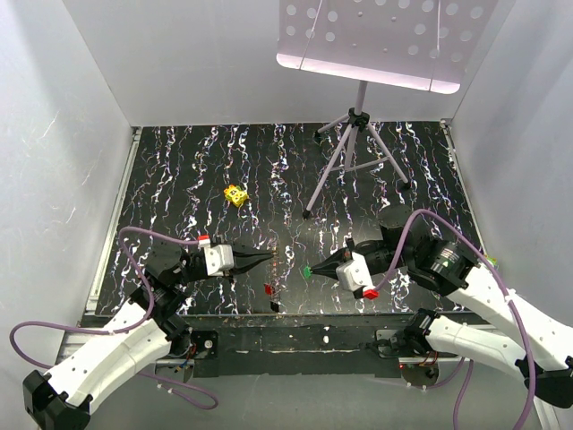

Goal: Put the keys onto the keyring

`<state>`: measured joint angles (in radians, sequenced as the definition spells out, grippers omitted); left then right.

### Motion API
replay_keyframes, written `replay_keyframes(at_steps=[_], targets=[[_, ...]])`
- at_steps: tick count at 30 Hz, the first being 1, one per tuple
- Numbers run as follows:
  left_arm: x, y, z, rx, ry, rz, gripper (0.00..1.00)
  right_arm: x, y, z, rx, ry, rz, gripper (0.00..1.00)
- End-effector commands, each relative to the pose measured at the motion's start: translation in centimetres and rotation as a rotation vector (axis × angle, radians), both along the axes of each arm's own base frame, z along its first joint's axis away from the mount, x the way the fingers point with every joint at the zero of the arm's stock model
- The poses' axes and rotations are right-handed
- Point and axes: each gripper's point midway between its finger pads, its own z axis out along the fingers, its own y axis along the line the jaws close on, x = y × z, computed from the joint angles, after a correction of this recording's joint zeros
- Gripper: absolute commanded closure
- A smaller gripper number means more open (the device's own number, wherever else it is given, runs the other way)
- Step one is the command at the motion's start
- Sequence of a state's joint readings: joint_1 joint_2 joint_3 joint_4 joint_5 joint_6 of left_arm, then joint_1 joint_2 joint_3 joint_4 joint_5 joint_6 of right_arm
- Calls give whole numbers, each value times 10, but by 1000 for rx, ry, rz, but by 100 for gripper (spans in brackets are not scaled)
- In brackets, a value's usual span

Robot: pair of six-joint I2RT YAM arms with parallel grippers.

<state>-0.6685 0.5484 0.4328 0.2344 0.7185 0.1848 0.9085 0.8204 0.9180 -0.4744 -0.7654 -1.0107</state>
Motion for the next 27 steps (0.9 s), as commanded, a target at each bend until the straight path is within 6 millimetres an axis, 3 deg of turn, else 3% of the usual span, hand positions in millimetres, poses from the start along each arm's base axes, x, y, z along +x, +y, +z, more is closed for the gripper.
replay_keyframes(at_steps=[1, 7, 12, 18, 27], targets=[[-4, 0, 24, -42, -57, -23, 100, 1, 6, 18, 39, 25, -17, 99], [-3, 1, 24, -40, -58, -13, 100, -1, 7, 22, 39, 33, -19, 99], [-4, 0, 24, -44, -53, -22, 100, -4, 7, 13, 31, 45, -10, 99], [-4, -2, 23, -39, -44, -33, 100, 9, 12, 12, 55, 80, -93, 99], [-2, 3, 29, -43, -71, -8, 100, 6, 10, 13, 41, 156, -115, 99]])
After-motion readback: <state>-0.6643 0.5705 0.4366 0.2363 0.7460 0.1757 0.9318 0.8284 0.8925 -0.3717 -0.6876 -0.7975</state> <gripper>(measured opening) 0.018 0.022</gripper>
